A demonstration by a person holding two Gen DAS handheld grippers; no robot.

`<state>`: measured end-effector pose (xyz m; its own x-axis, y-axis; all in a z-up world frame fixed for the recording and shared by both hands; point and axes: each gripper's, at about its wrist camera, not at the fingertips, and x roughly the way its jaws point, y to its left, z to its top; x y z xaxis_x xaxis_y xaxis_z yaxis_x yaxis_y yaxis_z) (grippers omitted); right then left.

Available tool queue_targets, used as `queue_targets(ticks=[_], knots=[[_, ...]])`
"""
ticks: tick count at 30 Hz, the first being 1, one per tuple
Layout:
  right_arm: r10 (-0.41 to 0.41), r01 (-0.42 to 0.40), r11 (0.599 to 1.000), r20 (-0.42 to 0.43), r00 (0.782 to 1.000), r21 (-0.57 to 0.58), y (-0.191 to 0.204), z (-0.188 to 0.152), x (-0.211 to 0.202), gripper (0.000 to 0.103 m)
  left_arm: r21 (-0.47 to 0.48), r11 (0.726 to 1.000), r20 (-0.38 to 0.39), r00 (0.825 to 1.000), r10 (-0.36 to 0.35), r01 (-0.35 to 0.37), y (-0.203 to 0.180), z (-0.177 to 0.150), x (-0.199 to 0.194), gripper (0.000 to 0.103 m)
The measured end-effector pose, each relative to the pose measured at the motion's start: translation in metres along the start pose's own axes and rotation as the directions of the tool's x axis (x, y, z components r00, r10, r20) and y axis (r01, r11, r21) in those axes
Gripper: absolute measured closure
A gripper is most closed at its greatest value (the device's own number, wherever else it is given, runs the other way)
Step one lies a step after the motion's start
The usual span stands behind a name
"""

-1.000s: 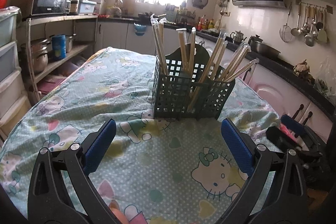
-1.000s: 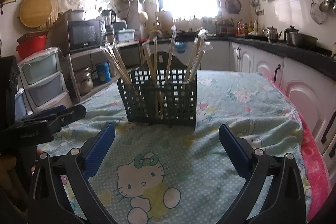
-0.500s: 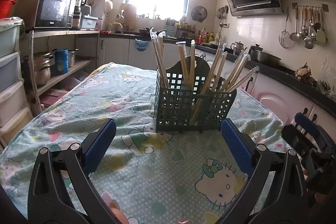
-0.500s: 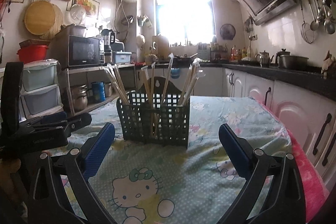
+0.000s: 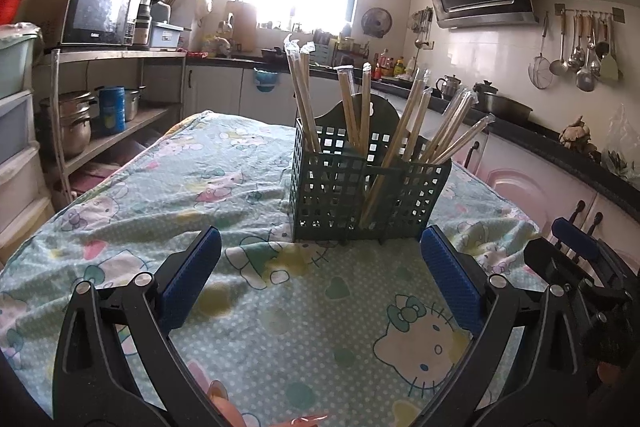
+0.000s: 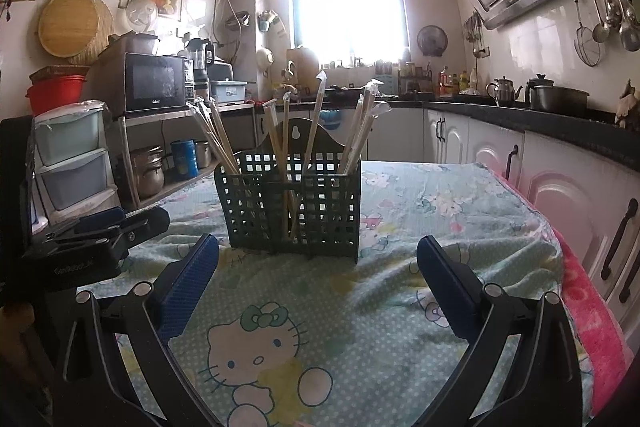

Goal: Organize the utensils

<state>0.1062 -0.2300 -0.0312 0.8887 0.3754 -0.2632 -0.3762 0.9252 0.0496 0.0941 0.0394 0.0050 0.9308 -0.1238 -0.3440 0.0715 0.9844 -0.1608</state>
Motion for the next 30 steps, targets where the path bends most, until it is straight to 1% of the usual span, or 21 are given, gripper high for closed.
queue_targets(ticks=[6, 30], knots=[[0.000, 0.000, 1.000, -0.007, 1.000, 0.009, -0.0024, -0.0009, 0.0013, 0.006, -0.017, 1.000, -0.010, 1.000, -0.007, 0.007, 0.0031, -0.0016, 0.0010, 0.011], [-0.002, 0.002, 1.000, -0.008, 1.000, 0.012, -0.0035, -0.0009, 0.0018, 0.006, -0.013, 1.000, -0.018, 1.000, 0.003, -0.003, 0.0016, -0.0023, 0.0031, 0.011]])
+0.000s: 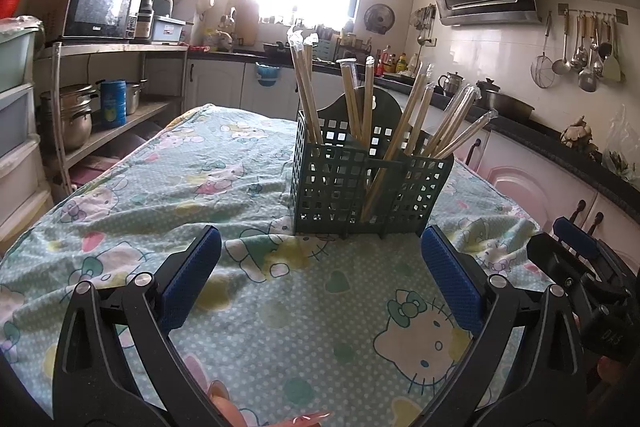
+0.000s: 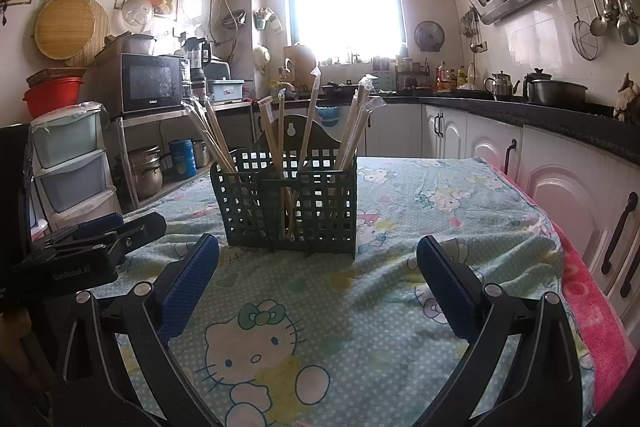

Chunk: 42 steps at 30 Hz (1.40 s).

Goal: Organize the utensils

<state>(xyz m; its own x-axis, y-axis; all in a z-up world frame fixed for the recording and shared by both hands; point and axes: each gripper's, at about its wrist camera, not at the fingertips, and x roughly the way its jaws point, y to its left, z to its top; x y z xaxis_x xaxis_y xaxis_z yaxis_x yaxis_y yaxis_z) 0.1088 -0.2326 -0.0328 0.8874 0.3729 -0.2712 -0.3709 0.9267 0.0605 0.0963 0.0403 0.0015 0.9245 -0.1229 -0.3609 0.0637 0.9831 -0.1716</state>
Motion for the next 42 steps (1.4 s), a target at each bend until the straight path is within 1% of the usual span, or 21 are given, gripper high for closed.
queue_targets(ticks=[35, 42], knots=[[-0.004, 0.004, 1.000, -0.001, 1.000, 0.000, -0.0012, -0.0023, 0.0014, 0.006, 0.004, 1.000, 0.003, 1.000, 0.008, -0.008, 0.0007, -0.0012, -0.0031, 0.011], [-0.003, 0.003, 1.000, -0.004, 1.000, -0.002, -0.0025, -0.0041, 0.0013, 0.006, 0.007, 1.000, -0.012, 1.000, -0.006, 0.006, -0.0003, -0.0030, -0.0026, 0.011]])
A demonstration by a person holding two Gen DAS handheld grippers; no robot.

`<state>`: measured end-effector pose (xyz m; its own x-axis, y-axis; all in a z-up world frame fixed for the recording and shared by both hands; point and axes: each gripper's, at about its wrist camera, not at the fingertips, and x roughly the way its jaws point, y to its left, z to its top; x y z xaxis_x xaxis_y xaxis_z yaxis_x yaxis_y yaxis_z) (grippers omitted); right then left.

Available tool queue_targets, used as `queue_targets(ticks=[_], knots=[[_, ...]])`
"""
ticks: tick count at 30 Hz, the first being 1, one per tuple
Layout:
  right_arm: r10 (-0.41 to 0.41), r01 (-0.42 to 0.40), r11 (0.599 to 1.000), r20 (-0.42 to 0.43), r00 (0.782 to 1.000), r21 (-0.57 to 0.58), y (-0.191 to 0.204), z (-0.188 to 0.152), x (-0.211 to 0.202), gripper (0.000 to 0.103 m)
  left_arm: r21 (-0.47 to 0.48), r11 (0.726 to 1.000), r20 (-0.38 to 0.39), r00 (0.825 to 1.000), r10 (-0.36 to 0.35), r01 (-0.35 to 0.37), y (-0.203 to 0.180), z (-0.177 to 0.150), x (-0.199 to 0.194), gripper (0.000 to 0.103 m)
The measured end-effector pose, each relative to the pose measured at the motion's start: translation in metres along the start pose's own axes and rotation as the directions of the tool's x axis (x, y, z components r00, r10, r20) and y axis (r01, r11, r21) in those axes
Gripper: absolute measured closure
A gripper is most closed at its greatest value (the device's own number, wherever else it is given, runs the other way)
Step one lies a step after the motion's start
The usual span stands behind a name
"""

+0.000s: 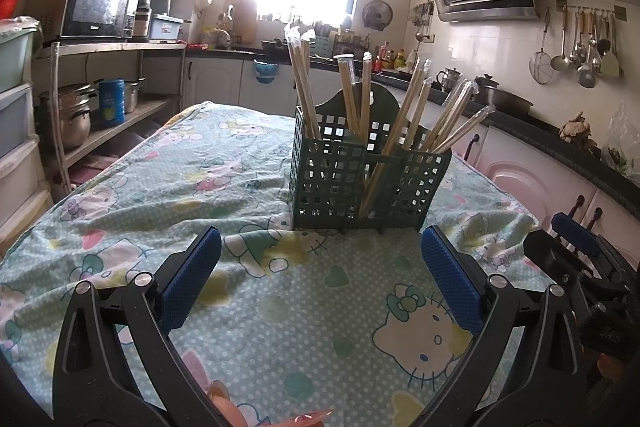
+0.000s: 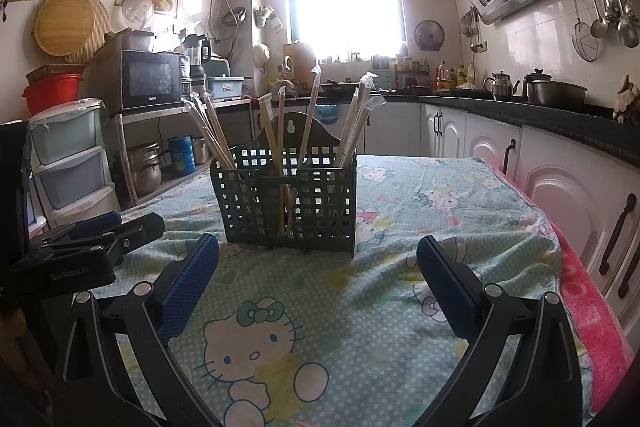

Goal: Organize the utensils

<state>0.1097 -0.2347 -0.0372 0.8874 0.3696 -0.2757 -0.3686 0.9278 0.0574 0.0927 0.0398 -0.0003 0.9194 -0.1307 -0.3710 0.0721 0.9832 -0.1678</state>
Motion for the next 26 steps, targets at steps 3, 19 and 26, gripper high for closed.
queue_targets(ticks=[3, 19, 26], knots=[[0.000, 0.000, 1.000, -0.001, 1.000, 0.001, 0.000, 0.000, 0.000, 0.006, 0.001, 1.000, -0.010, 1.000, -0.011, 0.011, 0.000, 0.000, 0.001, 0.011], [0.003, -0.003, 1.000, -0.008, 1.000, 0.002, -0.001, -0.002, 0.001, 0.006, -0.070, 0.997, -0.087, 0.996, -0.016, 0.010, 0.012, 0.000, 0.011, 0.011], [-0.060, 0.063, 0.997, -0.092, 0.994, 0.033, -0.029, 0.006, 0.012, 0.006, -0.123, 0.979, -0.176, 0.974, 0.141, -0.164, 0.069, 0.020, 0.024, 0.011]])
